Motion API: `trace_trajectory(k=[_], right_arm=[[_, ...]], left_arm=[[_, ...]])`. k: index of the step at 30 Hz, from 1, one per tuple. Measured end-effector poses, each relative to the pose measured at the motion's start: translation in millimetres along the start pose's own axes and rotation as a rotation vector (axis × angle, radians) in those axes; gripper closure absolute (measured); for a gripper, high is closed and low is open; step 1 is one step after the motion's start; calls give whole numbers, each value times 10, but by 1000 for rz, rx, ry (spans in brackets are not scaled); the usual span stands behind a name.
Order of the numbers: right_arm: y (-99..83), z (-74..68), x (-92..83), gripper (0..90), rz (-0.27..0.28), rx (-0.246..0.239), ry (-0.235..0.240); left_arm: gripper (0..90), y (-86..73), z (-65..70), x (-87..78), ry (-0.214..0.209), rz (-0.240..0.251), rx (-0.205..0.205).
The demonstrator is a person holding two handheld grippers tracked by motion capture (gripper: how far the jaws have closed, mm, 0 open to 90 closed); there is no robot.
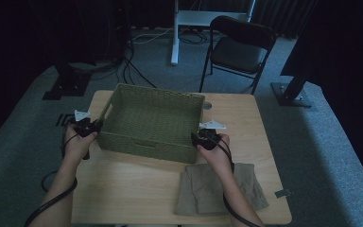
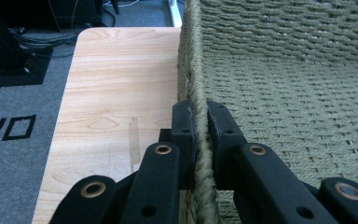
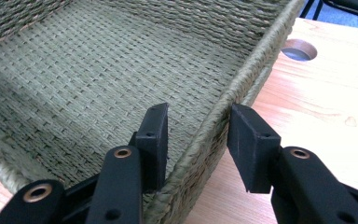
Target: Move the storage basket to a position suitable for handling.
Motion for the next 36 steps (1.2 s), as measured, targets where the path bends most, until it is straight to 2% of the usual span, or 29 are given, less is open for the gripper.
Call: trace_trajectory(k=[6,18,22,29,33,34,36], right_arm=[[0,85,2,619,2,19,-9],[16,177,15,672,-31,30,-23],[19,236,15,707,-36,35,-37],[-15,351,-24,718,-30,65,-42],[-57,456,-75,725,-34,78,-44],[-57,456,-75,725,-34,78,-44],[-78,525,-105,737,-39,73,-59]], left_arm=[[837,-39,71,-38,-16,3,-7],[836,-80,171,-75,8,12,-18],[833,-100,244,-90,2,5,-13],[832,-117,357,-80,-27,6,-42],[826,-129,460,-77,-32,-1,-35],[826,-134,495,-79,-33,-7,-22],[824,-145,570,-79,-44,-12,-25]])
Point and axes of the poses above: each handheld gripper's, and its own axes: x roughly forward along the jaws, y roughly out of its top, z roughly to its right, the point moved 8 cm from there along x, roughly forward along the jaws, and after that the axes turned 4 degrees about -x, right-handed, at the moved point
